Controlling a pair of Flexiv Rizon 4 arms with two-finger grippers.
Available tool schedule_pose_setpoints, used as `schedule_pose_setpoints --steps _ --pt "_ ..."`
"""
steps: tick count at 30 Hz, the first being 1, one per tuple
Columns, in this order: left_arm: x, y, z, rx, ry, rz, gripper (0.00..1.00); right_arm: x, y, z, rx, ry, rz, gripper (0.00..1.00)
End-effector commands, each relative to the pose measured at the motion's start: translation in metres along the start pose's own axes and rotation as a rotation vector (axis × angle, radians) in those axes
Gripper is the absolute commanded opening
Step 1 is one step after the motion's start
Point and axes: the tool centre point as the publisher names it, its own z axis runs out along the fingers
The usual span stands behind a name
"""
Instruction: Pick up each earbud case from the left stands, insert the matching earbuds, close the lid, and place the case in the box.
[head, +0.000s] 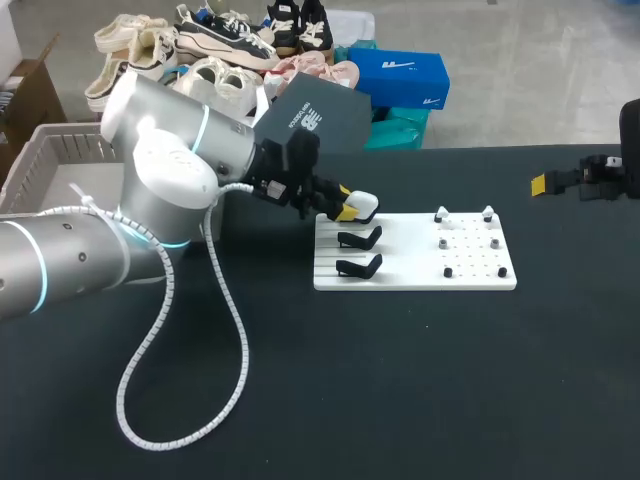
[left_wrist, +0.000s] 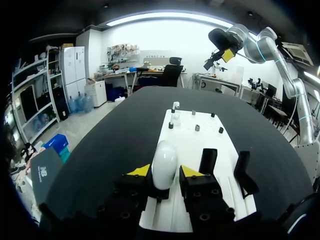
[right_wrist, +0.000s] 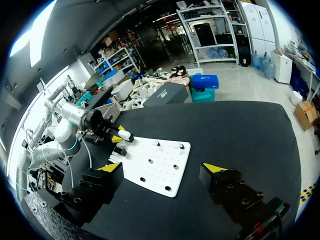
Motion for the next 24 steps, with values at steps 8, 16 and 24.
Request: schedule_pose_setpoints --steps 8,16,24 --pt "0.001 0.0 0.004 -0.026 -0.008 0.001 0.16 0.0 0.0 0.0 0.0 0.0 0.0 1.0" --pt "-0.001 -0.002 -0.002 -0.041 -0.027 0.006 0.0 0.0 0.0 0.0 0.0 0.0 0.0 1.0" --pt "-0.022 -0.019 -0.042 -0.02 -0.121 0.034 0.0 0.0 0.0 0.0 0.0 0.0 0.0 1.0"
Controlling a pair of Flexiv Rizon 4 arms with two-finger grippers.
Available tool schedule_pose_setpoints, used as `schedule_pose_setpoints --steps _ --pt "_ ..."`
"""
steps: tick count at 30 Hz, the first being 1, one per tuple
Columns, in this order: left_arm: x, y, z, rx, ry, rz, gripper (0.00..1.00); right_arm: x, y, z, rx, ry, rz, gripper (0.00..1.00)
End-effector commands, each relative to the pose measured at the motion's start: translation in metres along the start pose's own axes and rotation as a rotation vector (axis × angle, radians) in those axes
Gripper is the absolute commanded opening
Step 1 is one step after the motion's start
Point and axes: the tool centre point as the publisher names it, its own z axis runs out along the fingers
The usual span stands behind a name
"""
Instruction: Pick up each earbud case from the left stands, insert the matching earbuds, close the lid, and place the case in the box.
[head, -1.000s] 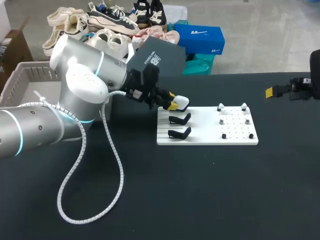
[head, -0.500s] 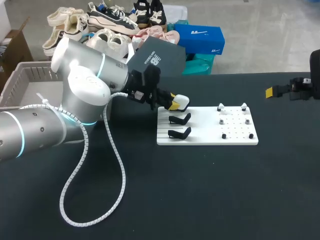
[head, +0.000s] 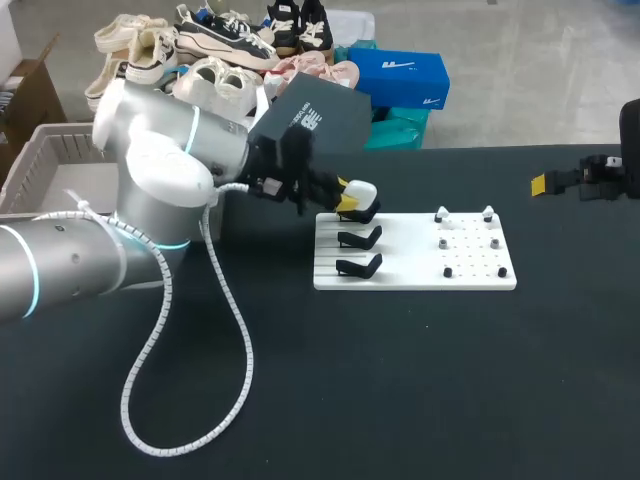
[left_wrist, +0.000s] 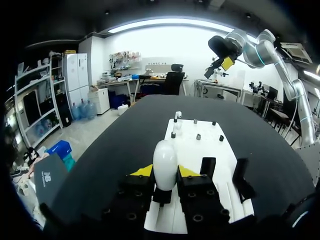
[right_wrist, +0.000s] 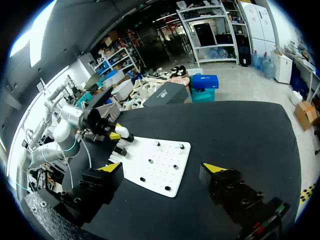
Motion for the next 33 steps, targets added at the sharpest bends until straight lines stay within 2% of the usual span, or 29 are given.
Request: schedule_pose_setpoints --steps 1,7,16,24,33 --pt "-0.012 -0.024 -0.035 0.01 -0.052 0.02 0.0 0.0 0.0 0.0 0.0 0.0 0.0 1.0" --pt "-0.039 -0.062 -0.067 0.074 -0.122 0.073 0.0 0.0 0.0 0.0 0.0 0.0 0.0 1.0" --pt "-0.058 -0.114 -0.092 0.068 -0.166 0.105 0.0 0.0 0.0 0.0 0.0 0.0 0.0 1.0" --pt "-0.076 -0.149 -0.1 0.03 -0.209 0.101 0.0 0.0 0.0 0.0 0.0 0.0 0.0 1.0" --pt "-0.091 -0.177 -0.092 -0.027 -0.216 0.112 0.0 0.0 0.0 0.0 0.0 0.0 0.0 1.0"
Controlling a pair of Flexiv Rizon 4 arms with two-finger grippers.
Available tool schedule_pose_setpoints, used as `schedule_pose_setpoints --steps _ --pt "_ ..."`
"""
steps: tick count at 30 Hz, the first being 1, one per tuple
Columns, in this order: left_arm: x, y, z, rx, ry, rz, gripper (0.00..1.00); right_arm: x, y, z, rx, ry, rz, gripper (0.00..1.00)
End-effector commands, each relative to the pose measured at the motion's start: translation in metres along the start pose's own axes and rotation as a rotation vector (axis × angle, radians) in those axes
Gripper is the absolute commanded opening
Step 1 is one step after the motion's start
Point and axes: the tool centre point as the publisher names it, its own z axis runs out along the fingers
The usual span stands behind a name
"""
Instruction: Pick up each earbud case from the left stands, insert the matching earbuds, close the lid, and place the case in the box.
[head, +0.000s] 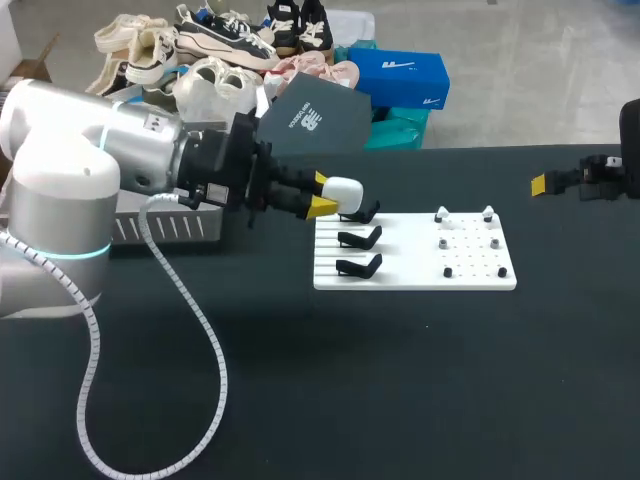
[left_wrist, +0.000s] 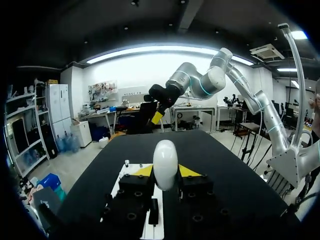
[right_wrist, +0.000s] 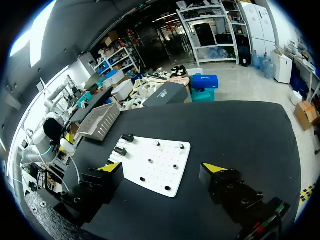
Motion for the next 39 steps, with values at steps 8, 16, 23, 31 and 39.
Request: schedule_pose_setpoints --steps 8,16,23,31,39 --pt "-0.011 -0.026 0.018 -0.257 0.022 -0.013 0.0 0.0 0.0 0.0 0.0 0.0 0.0 1.0" --pt "-0.013 -0.021 0.022 -0.332 0.031 -0.037 0.0 0.0 0.0 0.0 0.0 0.0 0.0 1.0" --pt "-0.013 -0.02 0.021 -0.333 0.032 -0.038 0.0 0.0 0.0 0.0 0.0 0.0 0.0 1.0" --pt "-0.013 -0.02 0.021 -0.333 0.032 -0.038 0.0 0.0 0.0 0.0 0.0 0.0 0.0 1.0" --pt "-0.013 -0.02 0.021 -0.333 0.032 -0.038 0.0 0.0 0.0 0.0 0.0 0.0 0.0 1.0"
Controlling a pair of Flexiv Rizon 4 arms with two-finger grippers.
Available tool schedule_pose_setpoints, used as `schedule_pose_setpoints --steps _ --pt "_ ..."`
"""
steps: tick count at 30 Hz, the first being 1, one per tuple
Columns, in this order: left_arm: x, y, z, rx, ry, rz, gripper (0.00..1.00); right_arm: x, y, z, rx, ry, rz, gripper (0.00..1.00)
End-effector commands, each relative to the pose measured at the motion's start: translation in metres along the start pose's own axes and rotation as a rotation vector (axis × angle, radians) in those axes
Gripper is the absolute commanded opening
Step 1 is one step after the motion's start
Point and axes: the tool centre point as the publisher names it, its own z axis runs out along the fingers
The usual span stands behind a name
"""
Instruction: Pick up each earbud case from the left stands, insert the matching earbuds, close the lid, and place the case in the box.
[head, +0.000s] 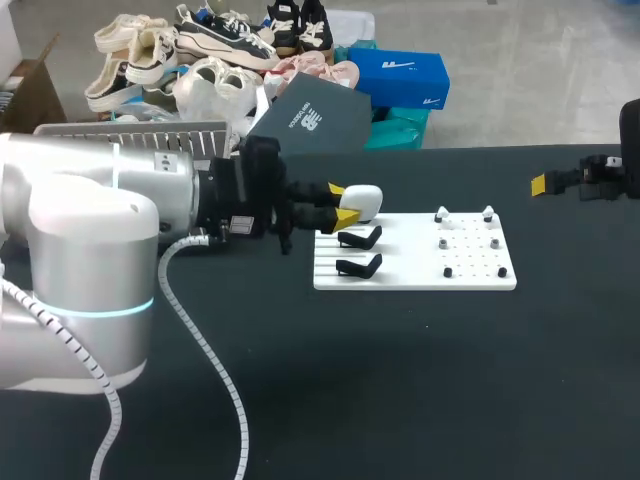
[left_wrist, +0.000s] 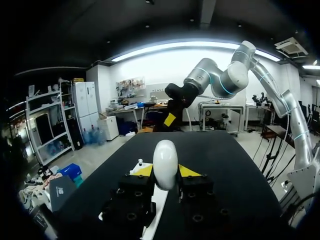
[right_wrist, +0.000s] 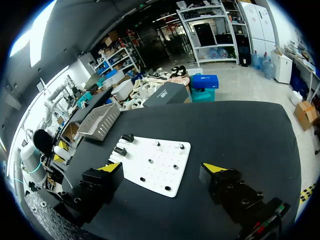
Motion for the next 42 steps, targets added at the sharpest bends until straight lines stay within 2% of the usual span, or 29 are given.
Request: schedule_pose_setpoints --steps 1,13,17,24,42 --pt "0.001 -0.003 0.001 -0.052 -0.009 0.002 0.0 0.0 0.0 0.0 0.0 0.0 0.0 1.0" --pt "0.002 -0.003 0.001 -0.047 -0.015 -0.008 0.0 0.0 0.0 0.0 0.0 0.0 0.0 1.0" --pt "0.002 -0.002 0.007 0.009 -0.047 -0.019 0.0 0.0 0.0 0.0 0.0 0.0 0.0 1.0" --pt "0.006 0.003 0.02 0.095 -0.055 -0.027 0.0 0.0 0.0 0.0 0.0 0.0 0.0 1.0" --pt "0.004 0.014 0.045 0.225 -0.104 -0.019 0.0 0.0 0.0 0.0 0.0 0.0 0.0 1.0"
